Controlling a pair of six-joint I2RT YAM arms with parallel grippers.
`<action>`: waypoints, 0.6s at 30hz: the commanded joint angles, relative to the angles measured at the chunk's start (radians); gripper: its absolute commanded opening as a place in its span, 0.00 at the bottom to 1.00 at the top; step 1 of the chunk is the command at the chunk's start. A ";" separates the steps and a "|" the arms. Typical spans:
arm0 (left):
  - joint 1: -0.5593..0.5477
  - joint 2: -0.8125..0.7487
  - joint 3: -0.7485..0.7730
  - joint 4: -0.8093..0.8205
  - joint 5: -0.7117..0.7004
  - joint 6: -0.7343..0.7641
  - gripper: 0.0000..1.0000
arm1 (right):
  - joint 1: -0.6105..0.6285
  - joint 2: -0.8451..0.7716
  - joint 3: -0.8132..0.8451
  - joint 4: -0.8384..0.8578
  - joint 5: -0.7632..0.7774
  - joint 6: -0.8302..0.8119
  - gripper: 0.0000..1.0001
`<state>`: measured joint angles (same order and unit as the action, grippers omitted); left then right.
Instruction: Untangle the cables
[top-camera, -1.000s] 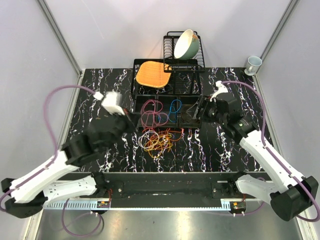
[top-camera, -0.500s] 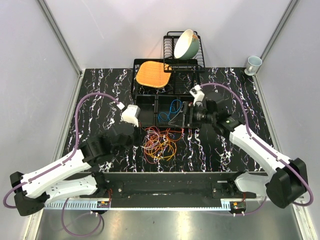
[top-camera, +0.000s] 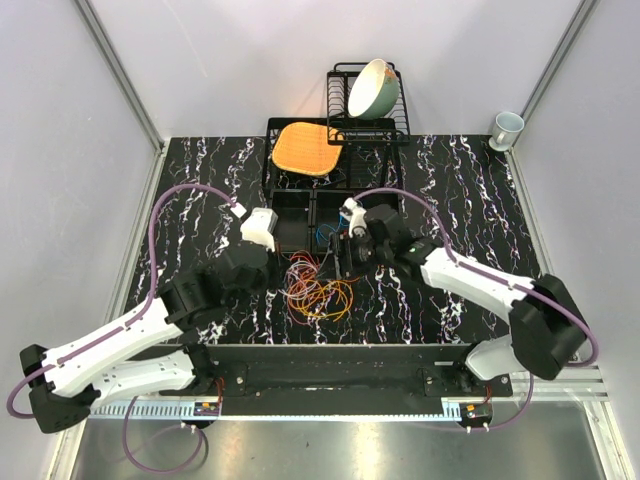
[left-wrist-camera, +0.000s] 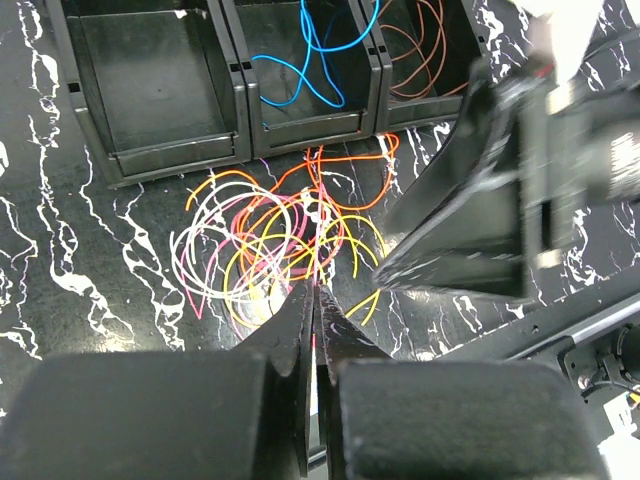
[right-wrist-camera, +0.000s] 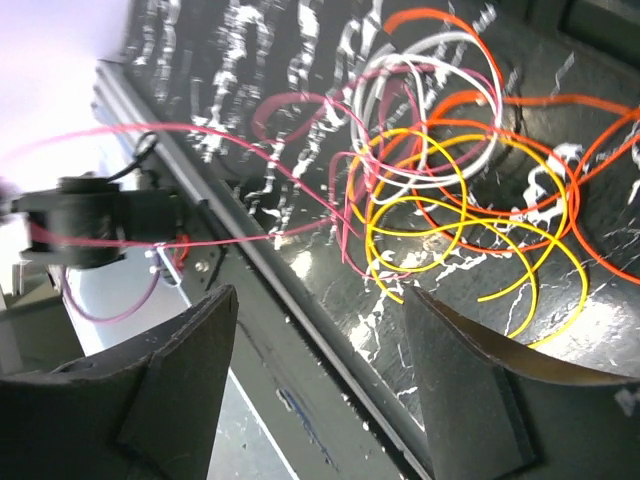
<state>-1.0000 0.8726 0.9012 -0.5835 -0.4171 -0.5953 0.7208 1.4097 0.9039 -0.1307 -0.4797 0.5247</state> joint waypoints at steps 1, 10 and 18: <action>0.015 -0.009 0.031 0.019 -0.034 -0.006 0.00 | 0.040 0.057 -0.033 0.162 0.085 0.069 0.72; 0.034 -0.015 0.018 0.033 -0.026 -0.011 0.00 | 0.124 0.189 -0.088 0.413 0.153 0.284 0.68; 0.041 -0.037 0.010 0.031 -0.026 -0.017 0.00 | 0.186 0.299 -0.040 0.488 0.210 0.347 0.57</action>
<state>-0.9649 0.8665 0.9012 -0.5827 -0.4221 -0.6029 0.8803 1.6752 0.8116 0.2546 -0.3302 0.8207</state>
